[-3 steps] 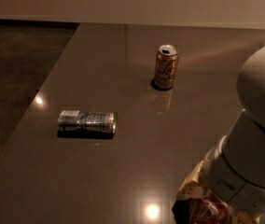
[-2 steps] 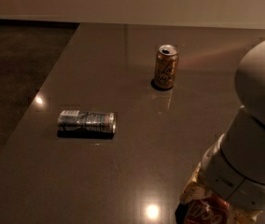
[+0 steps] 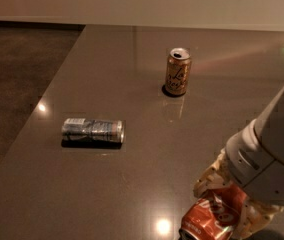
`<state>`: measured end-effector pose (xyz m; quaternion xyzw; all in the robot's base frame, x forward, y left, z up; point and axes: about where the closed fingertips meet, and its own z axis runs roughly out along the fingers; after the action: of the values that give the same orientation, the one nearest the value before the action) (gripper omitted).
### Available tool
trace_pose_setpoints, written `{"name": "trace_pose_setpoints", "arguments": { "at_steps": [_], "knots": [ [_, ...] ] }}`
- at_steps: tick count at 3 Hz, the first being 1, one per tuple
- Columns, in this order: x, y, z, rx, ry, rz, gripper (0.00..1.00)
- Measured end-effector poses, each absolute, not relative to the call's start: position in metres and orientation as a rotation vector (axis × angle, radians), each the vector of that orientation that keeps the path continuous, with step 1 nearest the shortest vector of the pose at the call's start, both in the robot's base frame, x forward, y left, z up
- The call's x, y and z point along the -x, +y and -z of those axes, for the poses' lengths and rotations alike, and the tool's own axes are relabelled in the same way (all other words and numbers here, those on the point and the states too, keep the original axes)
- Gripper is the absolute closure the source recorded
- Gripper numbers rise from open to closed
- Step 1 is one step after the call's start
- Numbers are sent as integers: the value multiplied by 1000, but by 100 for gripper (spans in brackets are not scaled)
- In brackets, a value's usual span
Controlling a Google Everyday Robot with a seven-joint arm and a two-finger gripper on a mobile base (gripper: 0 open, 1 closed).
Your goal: Pick coke can
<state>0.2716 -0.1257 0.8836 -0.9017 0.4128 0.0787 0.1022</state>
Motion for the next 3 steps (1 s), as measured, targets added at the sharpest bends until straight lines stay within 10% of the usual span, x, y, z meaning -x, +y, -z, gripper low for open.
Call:
{"name": "trace_pose_setpoints", "arguments": {
  "at_steps": [3],
  "knots": [
    [-289,-115,-949,2409,1478,-214,100]
  ]
}}
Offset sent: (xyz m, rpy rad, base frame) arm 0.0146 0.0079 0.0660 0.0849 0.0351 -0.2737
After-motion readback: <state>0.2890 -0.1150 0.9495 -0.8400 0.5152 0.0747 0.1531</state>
